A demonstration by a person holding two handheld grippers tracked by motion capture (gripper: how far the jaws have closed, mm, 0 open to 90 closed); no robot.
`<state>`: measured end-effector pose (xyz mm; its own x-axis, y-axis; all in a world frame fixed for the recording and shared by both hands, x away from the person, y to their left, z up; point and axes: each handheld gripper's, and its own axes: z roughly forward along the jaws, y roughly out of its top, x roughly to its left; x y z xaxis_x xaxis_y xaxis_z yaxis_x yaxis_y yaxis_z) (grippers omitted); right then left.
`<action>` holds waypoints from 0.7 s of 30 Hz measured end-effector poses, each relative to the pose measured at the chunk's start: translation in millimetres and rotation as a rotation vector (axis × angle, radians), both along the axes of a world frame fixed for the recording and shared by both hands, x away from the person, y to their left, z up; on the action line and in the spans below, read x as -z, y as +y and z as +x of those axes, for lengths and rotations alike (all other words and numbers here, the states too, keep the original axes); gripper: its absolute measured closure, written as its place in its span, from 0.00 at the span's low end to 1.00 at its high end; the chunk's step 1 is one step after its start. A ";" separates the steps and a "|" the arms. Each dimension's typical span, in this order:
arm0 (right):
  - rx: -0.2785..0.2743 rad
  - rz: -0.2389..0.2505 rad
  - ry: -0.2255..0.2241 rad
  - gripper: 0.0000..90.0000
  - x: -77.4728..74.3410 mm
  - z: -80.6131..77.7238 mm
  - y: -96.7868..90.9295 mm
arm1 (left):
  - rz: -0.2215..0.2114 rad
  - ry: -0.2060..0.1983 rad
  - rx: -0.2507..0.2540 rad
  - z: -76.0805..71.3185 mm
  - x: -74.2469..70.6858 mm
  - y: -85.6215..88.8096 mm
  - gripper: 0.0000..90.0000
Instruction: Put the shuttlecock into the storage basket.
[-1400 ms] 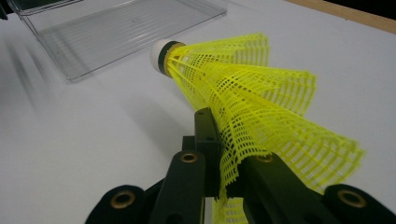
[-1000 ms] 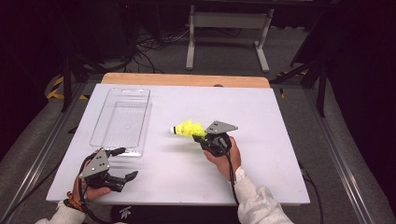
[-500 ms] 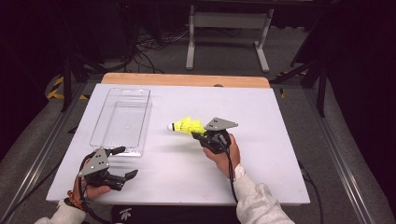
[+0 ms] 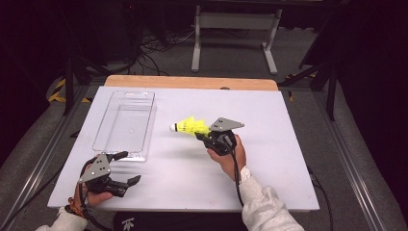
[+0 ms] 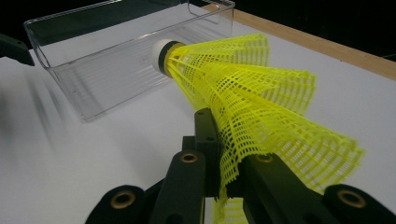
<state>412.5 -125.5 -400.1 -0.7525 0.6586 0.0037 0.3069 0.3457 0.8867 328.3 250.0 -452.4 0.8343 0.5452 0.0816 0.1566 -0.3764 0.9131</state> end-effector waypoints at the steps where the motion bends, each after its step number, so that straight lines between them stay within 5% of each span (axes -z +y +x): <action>1: -0.002 0.002 -0.002 0.99 -1.6 0.4 0.6 | 0.001 0.000 -0.001 -0.1 0.3 -0.3 0.09; 21: -0.092 -0.018 -0.025 0.99 -17.9 4.9 41.6 | 0.009 -0.005 0.002 -2.3 0.0 -1.4 0.09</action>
<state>417.4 -83.9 -382.2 -0.8098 0.5861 -0.0269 0.2510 0.3875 0.8870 326.0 248.6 -452.4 0.8348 0.5430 0.0907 0.1511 -0.3845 0.9107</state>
